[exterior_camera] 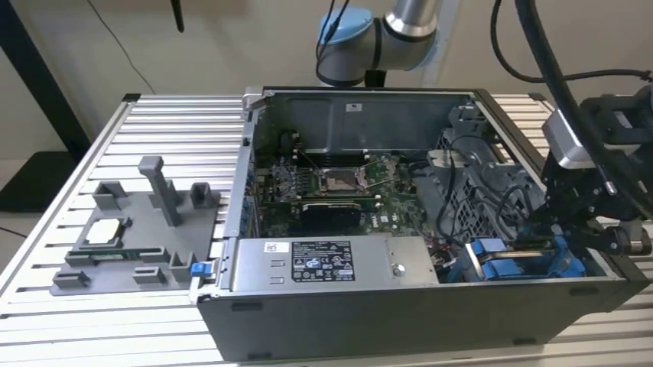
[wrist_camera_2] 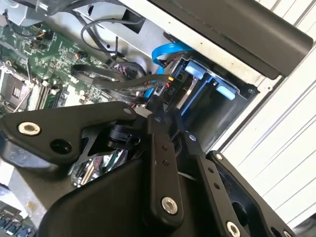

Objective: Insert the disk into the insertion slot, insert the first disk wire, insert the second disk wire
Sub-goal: 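Insert the second disk wire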

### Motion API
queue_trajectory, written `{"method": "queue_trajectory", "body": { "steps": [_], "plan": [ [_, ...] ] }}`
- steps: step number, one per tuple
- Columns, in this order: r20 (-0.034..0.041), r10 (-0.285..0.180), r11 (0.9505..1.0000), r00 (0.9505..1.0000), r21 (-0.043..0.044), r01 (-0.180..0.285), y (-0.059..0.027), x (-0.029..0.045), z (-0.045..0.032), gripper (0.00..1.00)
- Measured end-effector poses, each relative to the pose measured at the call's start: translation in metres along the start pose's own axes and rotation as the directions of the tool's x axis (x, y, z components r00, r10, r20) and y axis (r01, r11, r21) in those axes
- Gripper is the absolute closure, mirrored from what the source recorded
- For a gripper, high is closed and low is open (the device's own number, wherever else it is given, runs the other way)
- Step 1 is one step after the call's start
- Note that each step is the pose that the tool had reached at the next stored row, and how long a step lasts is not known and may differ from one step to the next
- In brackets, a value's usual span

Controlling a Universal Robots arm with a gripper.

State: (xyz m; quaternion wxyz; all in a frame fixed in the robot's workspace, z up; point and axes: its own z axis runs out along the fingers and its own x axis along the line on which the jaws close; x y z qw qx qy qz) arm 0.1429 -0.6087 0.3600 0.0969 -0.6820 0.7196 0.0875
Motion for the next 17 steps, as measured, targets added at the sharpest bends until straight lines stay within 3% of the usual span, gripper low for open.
{"method": "queue_trajectory", "body": {
  "steps": [8, 17],
  "plan": [
    [-0.0004, 0.000, 1.0000, 1.0000, 0.0001, 0.000, -0.0001, -0.0054, -0.0201, 0.00],
    [-0.0004, 0.000, 1.0000, 1.0000, 0.0000, 0.000, -0.0001, -0.0061, -0.0227, 0.00]
  ]
}}
